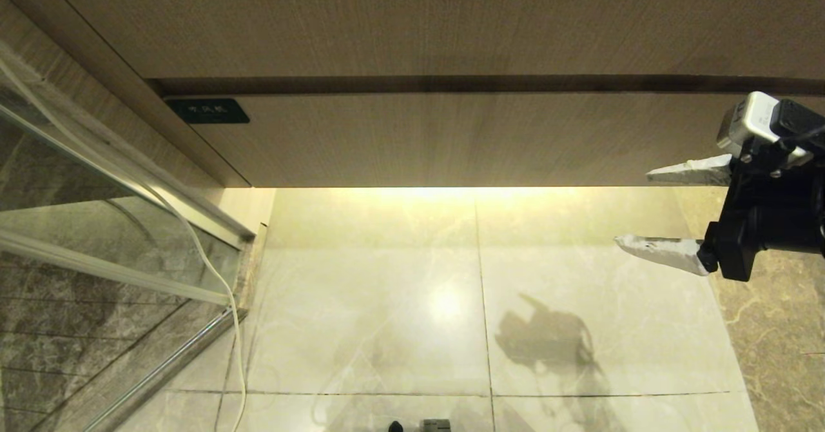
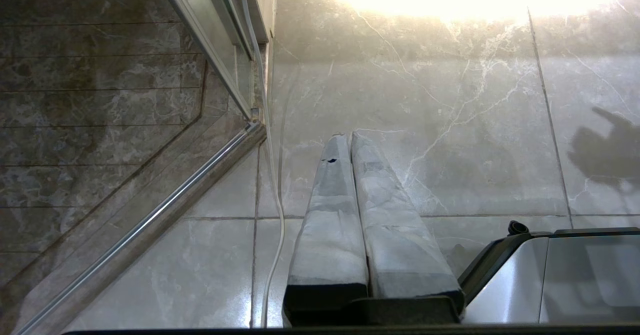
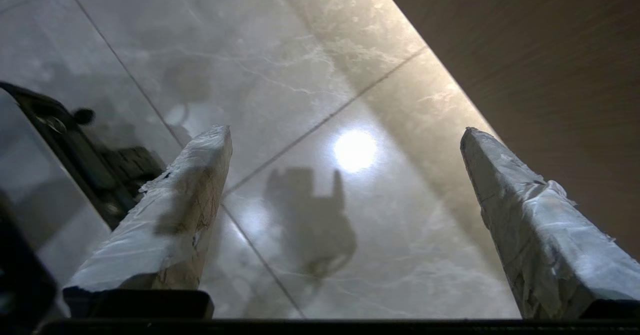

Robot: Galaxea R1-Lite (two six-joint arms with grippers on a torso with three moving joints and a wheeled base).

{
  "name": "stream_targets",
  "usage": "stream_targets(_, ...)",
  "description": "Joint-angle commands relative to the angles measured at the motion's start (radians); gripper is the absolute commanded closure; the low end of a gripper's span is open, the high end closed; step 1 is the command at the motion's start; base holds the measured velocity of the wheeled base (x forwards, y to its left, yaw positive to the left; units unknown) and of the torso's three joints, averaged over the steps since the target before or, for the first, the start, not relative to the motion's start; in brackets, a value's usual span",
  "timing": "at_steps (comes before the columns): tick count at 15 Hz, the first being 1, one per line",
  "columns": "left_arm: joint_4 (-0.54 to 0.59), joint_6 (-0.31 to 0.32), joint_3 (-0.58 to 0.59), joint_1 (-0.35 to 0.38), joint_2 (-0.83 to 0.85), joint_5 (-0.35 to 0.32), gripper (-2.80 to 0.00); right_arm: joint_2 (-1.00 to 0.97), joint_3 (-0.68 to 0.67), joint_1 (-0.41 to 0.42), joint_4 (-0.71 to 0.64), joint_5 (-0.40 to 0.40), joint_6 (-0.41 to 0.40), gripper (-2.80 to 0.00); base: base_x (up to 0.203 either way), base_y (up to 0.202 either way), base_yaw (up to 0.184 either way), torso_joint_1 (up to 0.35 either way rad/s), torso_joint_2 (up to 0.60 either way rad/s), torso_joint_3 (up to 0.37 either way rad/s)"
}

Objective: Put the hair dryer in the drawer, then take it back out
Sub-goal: Pull open the drawer

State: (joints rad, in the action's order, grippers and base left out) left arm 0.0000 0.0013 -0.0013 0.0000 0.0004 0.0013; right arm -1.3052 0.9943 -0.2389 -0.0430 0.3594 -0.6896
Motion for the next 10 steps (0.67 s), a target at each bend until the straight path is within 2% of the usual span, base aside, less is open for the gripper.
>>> stream_targets(1, 0.000, 0.000, 0.000, 0.000, 0.000, 0.000, 0.00, 0.030, 0.013, 0.003, -0.031, 0.002, -0.105, -2.80, 0.000, 0.000, 0.000, 0.000, 0.00, 0.000)
stream_targets(2, 0.000, 0.000, 0.000, 0.000, 0.000, 0.000, 0.00, 0.031, 0.017, 0.007, -0.030, -0.002, -0.118, -2.80, 0.000, 0.000, 0.000, 0.000, 0.00, 0.000)
stream_targets(4, 0.000, 0.000, 0.000, 0.000, 0.000, 0.000, 0.00, 0.023, 0.053, 0.034, -0.033, -0.014, -0.236, -2.80, 0.000, 0.000, 0.000, 0.000, 0.00, 0.000)
stream_targets(6, 0.000, 0.000, 0.000, 0.000, 0.000, 0.000, 0.00, 0.000, 0.071, 0.037, -0.036, -0.017, -0.316, -2.80, 0.000, 0.000, 0.000, 0.000, 0.00, 0.000)
stream_targets(10, 0.000, 0.000, 0.000, -0.002, 0.000, 0.000, 0.00, -0.070, 0.125, 0.036, -0.028, -0.020, -0.339, -2.80, 0.000, 0.000, 0.000, 0.000, 0.00, 0.000)
